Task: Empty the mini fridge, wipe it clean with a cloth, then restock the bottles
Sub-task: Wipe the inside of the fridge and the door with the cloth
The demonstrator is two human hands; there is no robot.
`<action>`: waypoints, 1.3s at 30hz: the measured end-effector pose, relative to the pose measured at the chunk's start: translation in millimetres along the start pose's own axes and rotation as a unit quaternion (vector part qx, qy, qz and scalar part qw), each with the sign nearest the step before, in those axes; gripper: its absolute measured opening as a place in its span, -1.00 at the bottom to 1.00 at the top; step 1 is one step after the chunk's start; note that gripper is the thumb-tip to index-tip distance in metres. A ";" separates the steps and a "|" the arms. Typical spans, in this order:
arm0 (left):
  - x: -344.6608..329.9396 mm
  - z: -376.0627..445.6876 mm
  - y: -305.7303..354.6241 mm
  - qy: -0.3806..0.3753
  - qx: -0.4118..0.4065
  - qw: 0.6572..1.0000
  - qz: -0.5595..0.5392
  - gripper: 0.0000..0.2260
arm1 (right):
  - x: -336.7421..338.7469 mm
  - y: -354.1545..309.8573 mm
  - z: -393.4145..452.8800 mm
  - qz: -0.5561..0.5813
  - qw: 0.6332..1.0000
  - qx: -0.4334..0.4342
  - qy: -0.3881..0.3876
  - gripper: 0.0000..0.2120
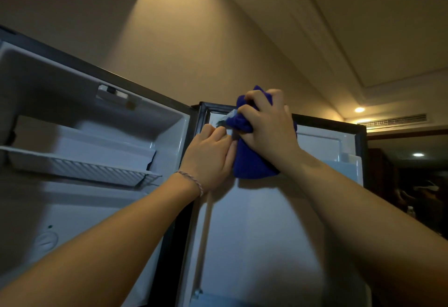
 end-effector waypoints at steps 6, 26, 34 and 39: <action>2.6 -0.1 -0.7 -0.033 -0.020 0.999 0.005 -0.56 | -5.5 7.5 -5.1 -0.074 0.995 0.031 -0.063 -0.48; -0.6 -1.5 -3.1 -0.030 -0.019 0.999 -0.004 -0.65 | 12.9 63.6 -55.3 -0.091 0.991 0.021 -0.094 -0.39; -4.4 -4.5 -2.9 -0.005 0.008 1.000 -0.024 -0.67 | 21.9 75.3 -56.5 -0.070 0.997 -0.029 -0.023 -0.44; -1.5 -4.3 -1.7 -0.014 -0.001 0.999 -0.038 -0.68 | 2.1 21.5 -1.1 -0.051 0.998 0.022 0.012 -0.52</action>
Point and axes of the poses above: each hand's wrist, its own z-axis towards the middle knuckle, its own x-axis out of the back of the hand, y = z × x, the point moved 4 cm from there along z, towards the middle knuckle, and after that the axes turned 4 degrees about y, right-handed, at the moved point
